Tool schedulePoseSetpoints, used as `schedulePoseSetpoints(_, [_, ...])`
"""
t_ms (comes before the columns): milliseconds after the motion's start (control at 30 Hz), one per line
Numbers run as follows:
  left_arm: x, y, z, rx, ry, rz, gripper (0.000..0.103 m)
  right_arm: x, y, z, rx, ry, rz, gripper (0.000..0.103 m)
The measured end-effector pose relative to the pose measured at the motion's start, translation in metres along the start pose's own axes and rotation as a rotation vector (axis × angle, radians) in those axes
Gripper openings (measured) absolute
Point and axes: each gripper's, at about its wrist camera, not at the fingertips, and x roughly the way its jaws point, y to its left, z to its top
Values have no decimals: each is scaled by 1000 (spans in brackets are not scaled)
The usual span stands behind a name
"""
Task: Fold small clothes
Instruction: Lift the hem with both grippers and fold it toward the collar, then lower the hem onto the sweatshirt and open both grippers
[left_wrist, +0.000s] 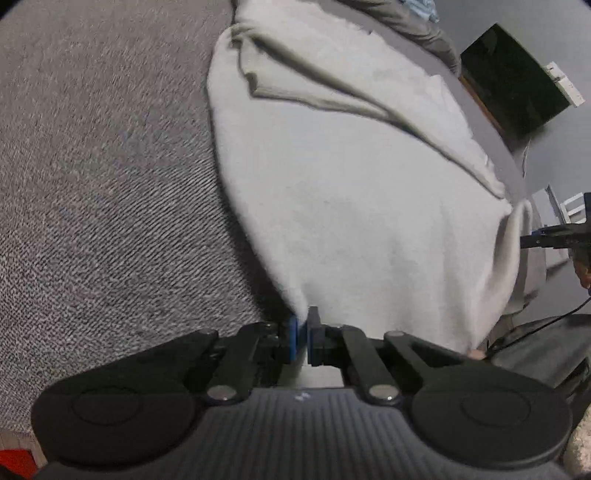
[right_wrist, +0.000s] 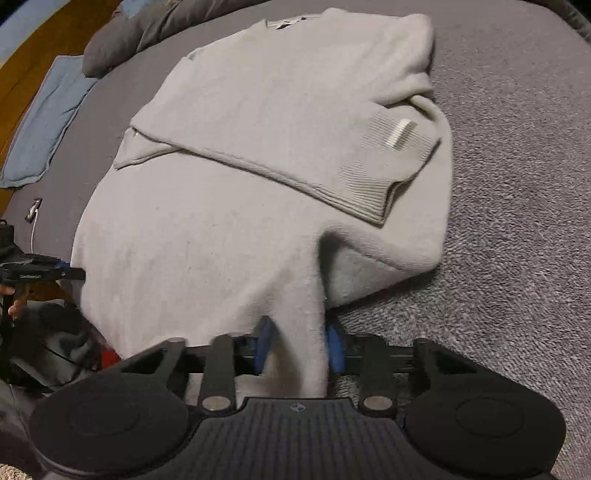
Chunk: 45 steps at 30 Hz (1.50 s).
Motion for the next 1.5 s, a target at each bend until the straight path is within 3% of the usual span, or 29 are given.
schedulePoseSetpoints(33, [-4,-3,0,7,-21,-22,0,-1,3,-1,-10,-6,0,9])
schedulePoseSetpoints(233, [-27,-6,16,-57,-154,-117,0,-25,12,1,-1,-92,57,8])
schedulePoseSetpoints(467, [-46,-9,63,-114,-300,-172,0,-62,5,23,102,-262,174,8])
schedulePoseSetpoints(700, [-46,5,121,-156,-419,-104,0,-77,-26,52,289,-451,147,8])
schedulePoseSetpoints(867, [-32,10,141,-187,-513,0,0,-84,-41,60,332,-545,-10,8])
schedulePoseSetpoints(1067, [-10,7,141,-169,-498,0,0,-56,-45,55,280,-414,-79,9])
schedulePoseSetpoints(1133, [-8,11,135,-192,-472,-14,0,-52,-46,53,277,-407,-86,18])
schedulePoseSetpoints(1267, [-4,13,128,-194,-416,33,14,-52,-47,49,295,-395,-90,37])
schedulePoseSetpoints(1333, [-5,12,122,-176,-398,37,14,-50,-44,49,290,-389,-86,46])
schedulePoseSetpoints(1500, [7,10,108,-155,-299,6,14,-41,-37,47,240,-320,-44,51])
